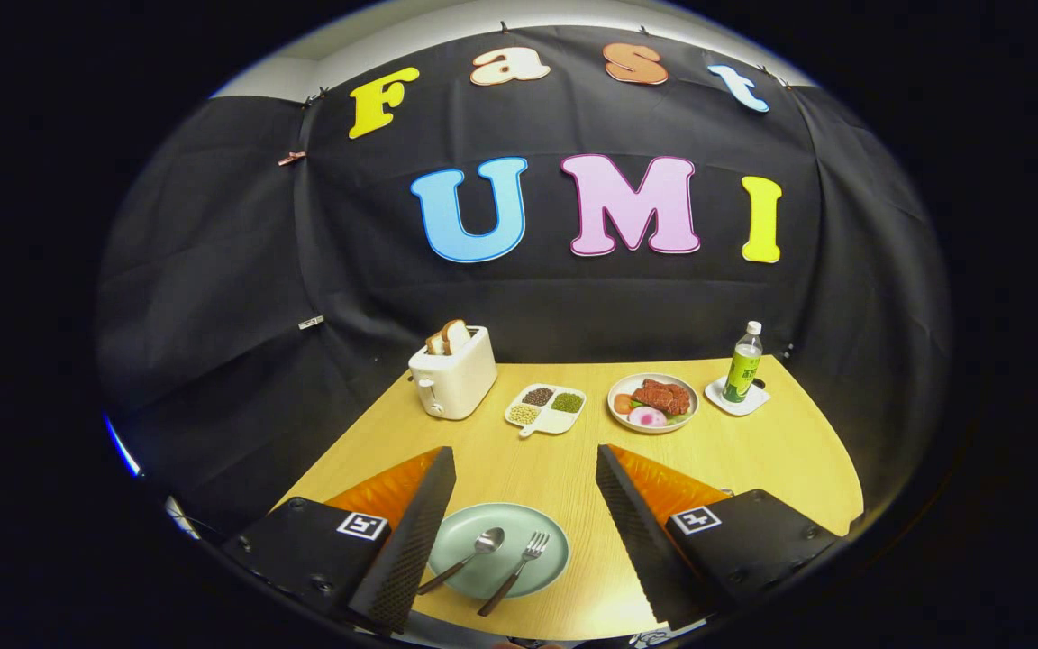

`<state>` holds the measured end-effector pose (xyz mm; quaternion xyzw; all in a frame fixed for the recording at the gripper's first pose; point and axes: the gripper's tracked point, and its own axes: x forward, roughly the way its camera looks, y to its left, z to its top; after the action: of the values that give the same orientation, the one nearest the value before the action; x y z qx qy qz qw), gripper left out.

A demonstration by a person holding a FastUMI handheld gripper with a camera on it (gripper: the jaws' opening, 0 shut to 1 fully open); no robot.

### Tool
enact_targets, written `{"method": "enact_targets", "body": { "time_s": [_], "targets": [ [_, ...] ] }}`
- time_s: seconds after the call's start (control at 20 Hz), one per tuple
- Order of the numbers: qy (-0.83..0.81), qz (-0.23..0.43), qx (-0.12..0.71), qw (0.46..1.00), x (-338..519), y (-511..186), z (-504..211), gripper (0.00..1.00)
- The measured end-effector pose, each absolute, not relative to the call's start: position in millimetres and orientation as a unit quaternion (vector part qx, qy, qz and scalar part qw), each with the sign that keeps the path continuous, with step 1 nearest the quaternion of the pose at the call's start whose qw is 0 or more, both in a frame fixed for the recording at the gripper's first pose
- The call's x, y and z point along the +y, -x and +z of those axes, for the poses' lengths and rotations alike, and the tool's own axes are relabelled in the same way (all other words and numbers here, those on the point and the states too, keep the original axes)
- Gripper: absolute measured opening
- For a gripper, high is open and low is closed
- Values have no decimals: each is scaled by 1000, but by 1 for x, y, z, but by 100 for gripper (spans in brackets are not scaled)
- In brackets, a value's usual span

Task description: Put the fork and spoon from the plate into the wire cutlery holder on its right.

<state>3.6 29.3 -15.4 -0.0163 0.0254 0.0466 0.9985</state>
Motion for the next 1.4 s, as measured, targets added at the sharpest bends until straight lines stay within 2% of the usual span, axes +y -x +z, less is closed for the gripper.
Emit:
{"method": "enact_targets", "body": {
  "time_s": [0.3,0.5,0.8,1.1,1.2,1.25,1.4],
  "targets": [
    [20,48,57,997,32,-23,-43,98],
    [37,35,135,990,23,-39,-101,98],
    [94,58,270,957,38,-50,-204,98],
    [67,37,377,923,35,-62,-277,95],
    [63,30,395,916,33,-65,-289,90],
    [66,27,401,913,32,-66,-293,83],
    [66,22,424,903,32,-65,-311,75]
  ]
}}
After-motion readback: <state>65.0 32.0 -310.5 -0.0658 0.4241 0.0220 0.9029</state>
